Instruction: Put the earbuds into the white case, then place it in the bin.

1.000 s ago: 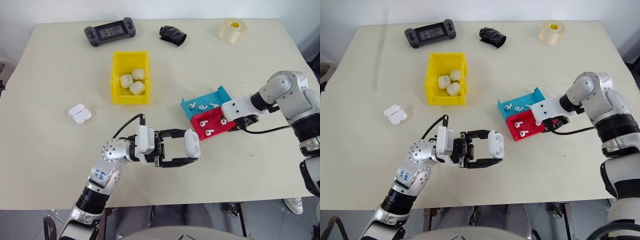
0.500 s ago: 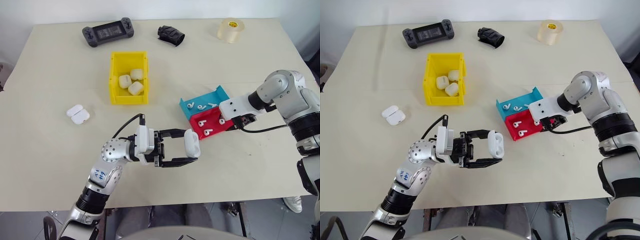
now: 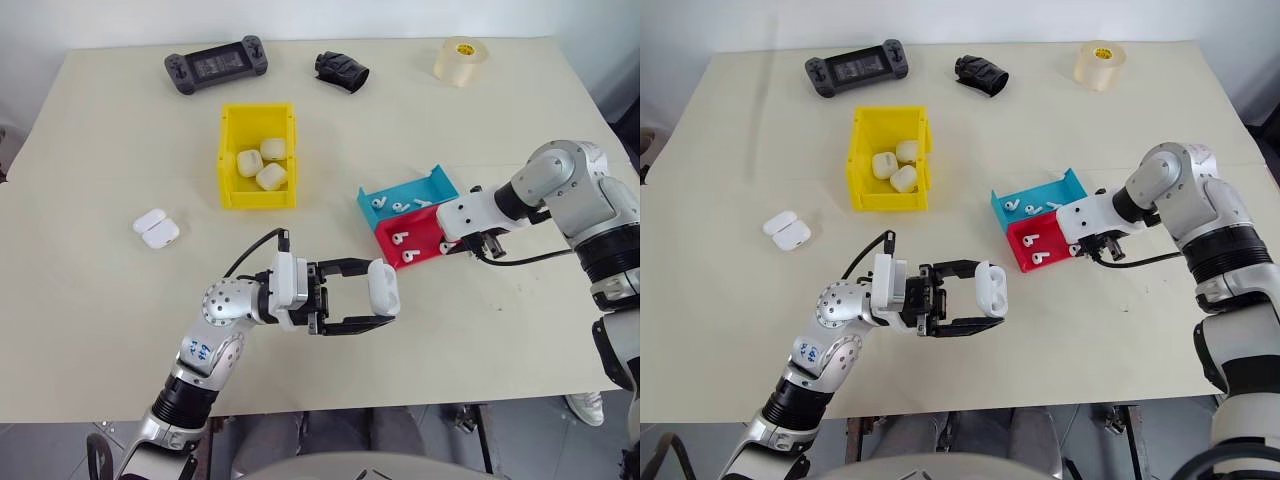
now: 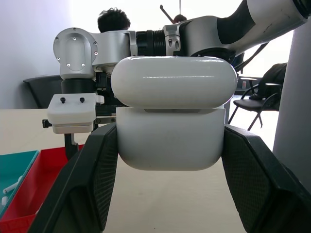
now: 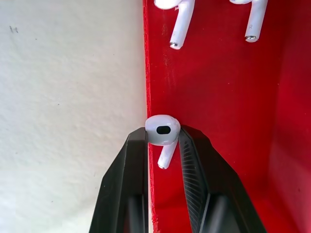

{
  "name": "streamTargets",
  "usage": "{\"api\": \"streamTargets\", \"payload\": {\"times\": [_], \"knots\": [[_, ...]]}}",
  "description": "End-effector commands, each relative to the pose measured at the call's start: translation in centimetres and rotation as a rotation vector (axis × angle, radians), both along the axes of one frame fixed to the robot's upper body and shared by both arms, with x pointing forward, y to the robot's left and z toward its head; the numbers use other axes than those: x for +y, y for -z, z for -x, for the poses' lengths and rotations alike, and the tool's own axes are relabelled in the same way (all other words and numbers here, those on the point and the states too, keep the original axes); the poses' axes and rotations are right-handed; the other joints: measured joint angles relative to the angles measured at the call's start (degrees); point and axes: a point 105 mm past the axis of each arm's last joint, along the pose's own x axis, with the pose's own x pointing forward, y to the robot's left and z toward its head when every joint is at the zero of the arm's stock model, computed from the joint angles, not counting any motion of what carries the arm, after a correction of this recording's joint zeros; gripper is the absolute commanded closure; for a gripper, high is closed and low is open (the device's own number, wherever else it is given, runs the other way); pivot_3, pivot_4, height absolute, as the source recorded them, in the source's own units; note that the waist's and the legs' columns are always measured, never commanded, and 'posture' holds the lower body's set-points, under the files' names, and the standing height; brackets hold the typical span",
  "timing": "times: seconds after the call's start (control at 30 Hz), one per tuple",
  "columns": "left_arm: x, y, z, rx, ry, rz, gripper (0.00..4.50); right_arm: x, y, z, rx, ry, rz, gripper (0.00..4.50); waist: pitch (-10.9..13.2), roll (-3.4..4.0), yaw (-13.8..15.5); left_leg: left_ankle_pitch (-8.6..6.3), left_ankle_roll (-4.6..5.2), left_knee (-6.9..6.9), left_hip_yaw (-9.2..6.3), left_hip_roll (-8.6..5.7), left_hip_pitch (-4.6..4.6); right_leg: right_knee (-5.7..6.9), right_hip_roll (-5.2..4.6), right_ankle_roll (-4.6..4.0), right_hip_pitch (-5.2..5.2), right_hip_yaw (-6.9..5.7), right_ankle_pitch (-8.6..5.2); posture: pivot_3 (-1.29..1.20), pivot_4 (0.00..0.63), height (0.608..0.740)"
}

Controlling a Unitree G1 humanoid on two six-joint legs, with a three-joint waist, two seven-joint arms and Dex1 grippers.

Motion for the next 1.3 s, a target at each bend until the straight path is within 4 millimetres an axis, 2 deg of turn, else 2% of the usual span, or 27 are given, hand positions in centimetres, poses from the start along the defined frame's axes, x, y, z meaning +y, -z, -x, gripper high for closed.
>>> {"api": "streamTargets", "payload": {"times": [0.03,0.37,0.63,0.77,0.9,0.97,1.07,1.17,1.3], "knots": [[0.0,-0.6,0.5,-0.044,0.005,0.017,1.7,0.3,-0.3,0.6,0.034,-0.032,0.019,3.78,0.0,0.0,0.0,0.0,0.0,0.0,0.0,0.0,0.0,0.0,0.0,0.0,0.0,0.0,0.0,0.0,0.15,0.74],[-0.1,-0.6,0.5,-0.042,0.009,0.018,1.7,0.5,-0.4,0.9,0.047,-0.013,-0.022,3.95,0.0,0.0,0.01,-0.01,-0.01,0.02,0.01,0.0,0.0,0.0,0.0,0.0,0.0,-0.01,0.0,0.0,0.15,0.74],[0.1,-0.5,0.5,-0.04,0.01,0.011,1.7,0.8,-1.7,1.8,0.024,0.006,-0.126,3.95,0.0,0.0,0.26,-0.01,0.0,0.07,-0.03,-0.02,-0.04,0.02,-0.01,0.0,0.0,-0.01,0.0,0.0,0.15,0.74],[0.2,-0.6,0.4,-0.039,0.009,0.026,1.7,1.3,-4.4,3.0,-0.005,0.051,-0.326,3.95,0.0,0.0,0.25,-0.03,0.01,0.08,-0.04,-0.03,-0.07,0.01,-0.01,0.0,-0.01,0.0,0.0,0.0,0.15,0.74],[0.4,-0.8,0.5,-0.043,0.031,0.037,1.7,0.2,-6.5,4.1,-0.072,0.136,-0.496,3.95,0.0,0.0,0.59,-0.06,0.04,0.15,-0.09,-0.03,-0.08,0.06,-0.01,-0.01,0.02,-0.01,0.0,0.0,0.15,0.74],[0.4,-1.0,0.4,-0.047,0.046,0.049,1.7,0.8,-8.7,5.5,-0.064,0.168,-0.755,3.95,0.0,-0.01,0.92,-0.09,0.07,0.21,-0.12,-0.04,-0.08,0.05,-0.01,-0.01,0.06,-0.01,0.01,0.0,0.15,0.74],[0.6,-1.5,0.1,-0.04,0.063,0.067,1.7,1.4,-10.9,7.1,-0.065,0.206,-1.052,3.95,0.0,0.0,1.17,-0.12,0.09,0.3,-0.04,-0.03,-0.1,0.04,-0.01,-0.01,0.08,0.0,0.01,0.0,0.15,0.74],[0.7,-2.3,-0.1,-0.033,0.098,0.104,1.7,2.1,-11.7,9.0,-0.059,0.222,-1.312,3.95,0.0,-0.02,1.6,-0.13,0.07,0.39,-0.04,-0.01,-0.1,0.07,0.0,0.0,0.11,-0.01,0.01,0.0,0.15,0.74],[0.7,-3.3,-0.6,-0.013,0.125,0.131,1.7,3.7,-11.5,10.9,-0.042,0.234,-1.553,3.95,-0.01,-0.02,1.81,-0.2,0.13,0.56,-0.13,-0.05,-0.1,0.14,0.0,0.01,0.2,0.04,0.03,0.0,0.15,0.74]]}}
